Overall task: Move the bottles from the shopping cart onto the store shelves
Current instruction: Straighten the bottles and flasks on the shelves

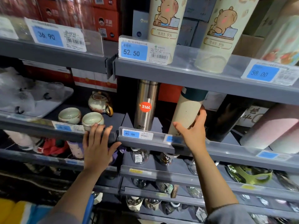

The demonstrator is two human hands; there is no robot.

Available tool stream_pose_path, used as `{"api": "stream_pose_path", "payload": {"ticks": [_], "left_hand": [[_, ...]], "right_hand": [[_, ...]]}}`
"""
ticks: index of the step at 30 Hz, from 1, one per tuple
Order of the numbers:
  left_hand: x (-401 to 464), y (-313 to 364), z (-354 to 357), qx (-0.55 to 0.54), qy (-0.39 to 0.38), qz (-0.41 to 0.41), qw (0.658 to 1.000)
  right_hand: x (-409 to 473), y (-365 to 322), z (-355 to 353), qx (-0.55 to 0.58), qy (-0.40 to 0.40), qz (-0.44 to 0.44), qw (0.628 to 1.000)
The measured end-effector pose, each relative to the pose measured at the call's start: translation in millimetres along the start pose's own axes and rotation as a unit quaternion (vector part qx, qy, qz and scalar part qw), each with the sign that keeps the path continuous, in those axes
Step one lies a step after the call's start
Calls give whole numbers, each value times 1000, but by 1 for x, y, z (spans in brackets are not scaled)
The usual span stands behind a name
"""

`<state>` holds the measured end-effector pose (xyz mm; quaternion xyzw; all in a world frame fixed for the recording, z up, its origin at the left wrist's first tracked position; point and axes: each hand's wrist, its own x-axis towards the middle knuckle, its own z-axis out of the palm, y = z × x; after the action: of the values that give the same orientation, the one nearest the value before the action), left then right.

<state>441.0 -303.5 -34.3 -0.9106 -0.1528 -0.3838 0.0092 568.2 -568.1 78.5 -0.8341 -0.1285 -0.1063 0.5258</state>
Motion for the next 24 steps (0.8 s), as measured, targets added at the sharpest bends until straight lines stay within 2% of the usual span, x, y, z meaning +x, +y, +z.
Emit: {"api": "stream_pose_path", "payload": {"ticks": [4,9,18,24], "left_hand": [[-1,-3,2,0,4,8,1000],[-1,-5,1,7,6,15,1000],[-2,-5,0,7,11,18,1000],[-4,-6,-2,2,11,15,1000]], "right_hand": [[0,0,3,-13,28,30,999],[0,-4,9,-35,67,11,997],[8,-7,-12,46,-39,43,997],[5,-14,2,9,57,89,994]]}}
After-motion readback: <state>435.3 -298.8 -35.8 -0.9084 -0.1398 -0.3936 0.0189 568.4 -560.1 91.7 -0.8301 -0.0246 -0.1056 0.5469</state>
